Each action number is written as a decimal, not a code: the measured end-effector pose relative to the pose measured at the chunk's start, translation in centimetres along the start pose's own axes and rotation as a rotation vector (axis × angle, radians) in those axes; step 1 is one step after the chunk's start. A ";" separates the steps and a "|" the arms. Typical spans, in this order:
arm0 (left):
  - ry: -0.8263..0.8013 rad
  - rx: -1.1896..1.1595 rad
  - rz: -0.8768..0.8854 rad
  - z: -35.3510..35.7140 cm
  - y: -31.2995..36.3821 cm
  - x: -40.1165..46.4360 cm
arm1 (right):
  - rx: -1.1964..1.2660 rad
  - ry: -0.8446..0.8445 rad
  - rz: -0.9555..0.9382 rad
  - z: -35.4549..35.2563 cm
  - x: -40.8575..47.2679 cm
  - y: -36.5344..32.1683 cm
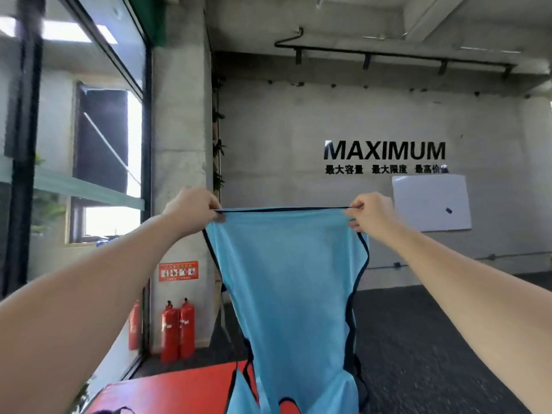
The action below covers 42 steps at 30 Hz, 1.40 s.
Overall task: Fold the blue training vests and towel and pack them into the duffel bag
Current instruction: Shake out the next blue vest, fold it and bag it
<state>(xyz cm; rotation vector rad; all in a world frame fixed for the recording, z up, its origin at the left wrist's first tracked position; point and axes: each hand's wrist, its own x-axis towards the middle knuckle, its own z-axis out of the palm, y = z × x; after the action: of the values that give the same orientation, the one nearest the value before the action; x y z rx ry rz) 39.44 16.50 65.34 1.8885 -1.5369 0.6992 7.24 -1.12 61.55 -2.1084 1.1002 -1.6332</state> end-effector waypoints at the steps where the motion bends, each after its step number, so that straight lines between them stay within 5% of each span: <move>1: 0.006 0.008 -0.020 -0.5 -0.8 0.1 | -0.027 -0.015 -0.011 0.8 0.3 -0.2; 9: -0.056 -0.117 -0.249 -0.8 -5.5 1.6 | -0.151 -0.070 -0.096 7.2 2.1 -1.1; 14: 0.040 -0.186 -0.257 2.7 -8.7 0.6 | -0.134 -0.082 -0.101 11.6 1.7 0.2; 20: -0.028 -0.227 -0.333 9.7 -12.1 -4.6 | -0.130 -0.182 -0.062 16.8 -2.6 4.6; 25: -0.213 -0.321 -0.357 19.9 -14.5 -14.8 | -0.225 -0.404 0.017 21.7 -11.4 11.3; 28: -0.470 -0.326 -0.373 25.6 -14.6 -23.0 | -0.290 -0.598 0.090 24.1 -18.7 16.5; 32: -0.817 -0.058 -0.410 32.4 -13.9 -31.8 | -0.327 -0.808 0.181 26.6 -27.3 21.8; 37: -0.602 -0.166 -0.398 36.7 -11.9 -37.2 | -0.214 -0.776 0.201 28.6 -33.2 23.8; 42: -0.561 -0.226 -0.250 38.2 -10.8 -37.7 | -0.063 -0.750 0.188 30.5 -33.6 21.8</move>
<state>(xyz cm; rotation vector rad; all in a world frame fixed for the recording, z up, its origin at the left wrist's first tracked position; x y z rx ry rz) 43.90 15.29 10.74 2.1511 -1.5708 -0.1306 23.41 -0.03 13.89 -2.2600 1.0343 -0.6183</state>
